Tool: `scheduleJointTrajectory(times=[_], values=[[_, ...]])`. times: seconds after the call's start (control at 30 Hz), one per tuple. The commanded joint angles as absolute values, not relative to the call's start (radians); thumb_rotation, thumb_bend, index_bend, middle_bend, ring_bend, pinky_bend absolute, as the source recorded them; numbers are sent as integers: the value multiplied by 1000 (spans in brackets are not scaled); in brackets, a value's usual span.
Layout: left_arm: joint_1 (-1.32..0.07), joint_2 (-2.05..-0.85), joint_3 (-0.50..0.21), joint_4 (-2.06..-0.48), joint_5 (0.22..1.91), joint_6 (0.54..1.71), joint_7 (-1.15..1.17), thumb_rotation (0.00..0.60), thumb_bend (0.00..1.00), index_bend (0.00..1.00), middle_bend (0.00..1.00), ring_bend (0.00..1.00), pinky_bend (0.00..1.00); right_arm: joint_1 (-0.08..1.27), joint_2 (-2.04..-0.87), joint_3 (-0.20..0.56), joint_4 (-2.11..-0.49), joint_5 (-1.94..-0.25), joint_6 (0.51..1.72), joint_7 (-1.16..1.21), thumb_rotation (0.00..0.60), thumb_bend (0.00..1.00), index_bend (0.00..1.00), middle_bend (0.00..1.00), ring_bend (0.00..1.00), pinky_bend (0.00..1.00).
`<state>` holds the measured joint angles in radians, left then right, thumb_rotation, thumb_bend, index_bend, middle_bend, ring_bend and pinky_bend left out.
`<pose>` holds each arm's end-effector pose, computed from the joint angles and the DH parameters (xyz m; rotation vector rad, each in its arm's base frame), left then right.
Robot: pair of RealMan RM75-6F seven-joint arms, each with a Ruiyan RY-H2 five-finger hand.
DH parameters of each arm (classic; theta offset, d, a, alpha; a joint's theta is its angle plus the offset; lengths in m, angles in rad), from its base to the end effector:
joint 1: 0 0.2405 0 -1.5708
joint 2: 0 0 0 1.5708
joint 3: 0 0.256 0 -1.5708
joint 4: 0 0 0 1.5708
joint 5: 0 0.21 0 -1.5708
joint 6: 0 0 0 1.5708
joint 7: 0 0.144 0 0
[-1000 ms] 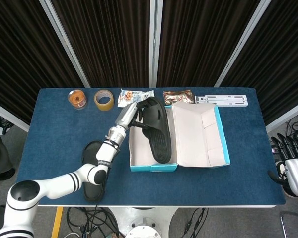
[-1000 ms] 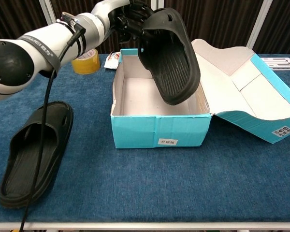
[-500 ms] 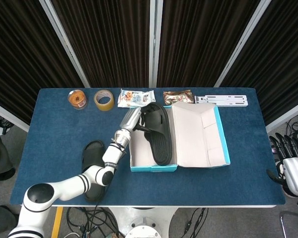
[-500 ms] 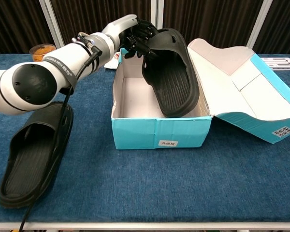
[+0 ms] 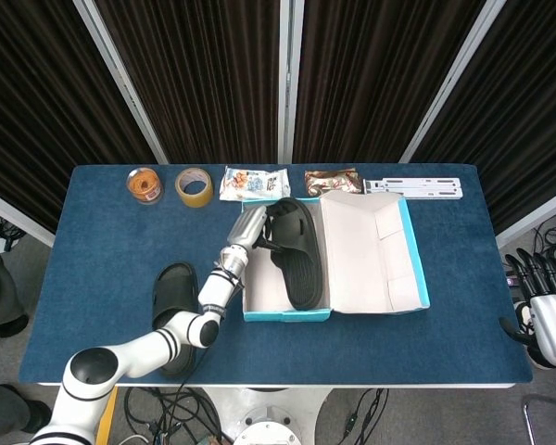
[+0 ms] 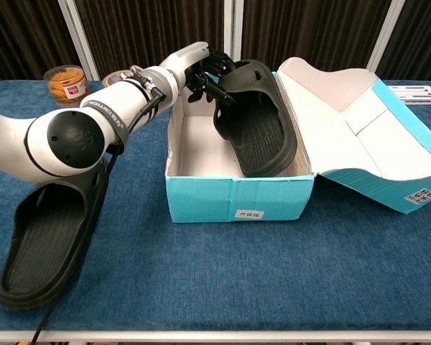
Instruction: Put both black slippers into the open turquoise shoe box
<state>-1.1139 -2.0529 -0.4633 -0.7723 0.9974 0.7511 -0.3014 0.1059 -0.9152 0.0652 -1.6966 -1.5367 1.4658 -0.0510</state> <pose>-0.0380 0.4288 -0.1115 -1.5102 -1.5858 -1.3659 -0.2965 -0.1898 0.2126 1.4790 -0.7408 0.8149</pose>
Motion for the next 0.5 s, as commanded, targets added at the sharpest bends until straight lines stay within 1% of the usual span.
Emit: scheduleJointTrajectory(times=[0.03, 0.27, 0.33, 0.37, 0.4, 0.47, 0.5], values=[[-1113, -2063, -459, -761, 993, 749, -276, 600, 0, 516, 561, 693, 867, 106, -915, 65, -1698, -1539, 1467, -50, 600, 93, 0, 28, 0, 76], [-1111, -2080, -454, -746, 986, 759, -207, 600, 0, 495, 553, 671, 865, 104, -915, 62, -1697, -1540, 1468, -48, 600, 93, 0, 28, 0, 76], [-1112, -2081, -456, -748, 981, 753, -194, 600, 0, 448, 525, 621, 835, 104, -914, 62, -1698, -1541, 1467, -48, 600, 93, 0, 28, 0, 76], [-1111, -2079, -455, -751, 981, 748, -188, 600, 0, 404, 490, 554, 804, 104, -913, 62, -1698, -1541, 1467, -48, 600, 93, 0, 28, 0, 76], [-1111, -2076, -453, -756, 983, 747, -179, 600, 0, 335, 420, 433, 750, 103, -913, 62, -1699, -1541, 1469, -49, 600, 93, 0, 28, 0, 76], [-1109, -2075, -450, -760, 988, 761, -161, 600, 0, 213, 252, 199, 623, 103, -913, 62, -1700, -1543, 1470, -48, 600, 93, 0, 28, 0, 76], [-1108, -2076, -451, -760, 995, 781, -151, 600, 0, 172, 174, 116, 548, 102, -913, 61, -1701, -1544, 1470, -48, 600, 93, 0, 28, 0, 77]])
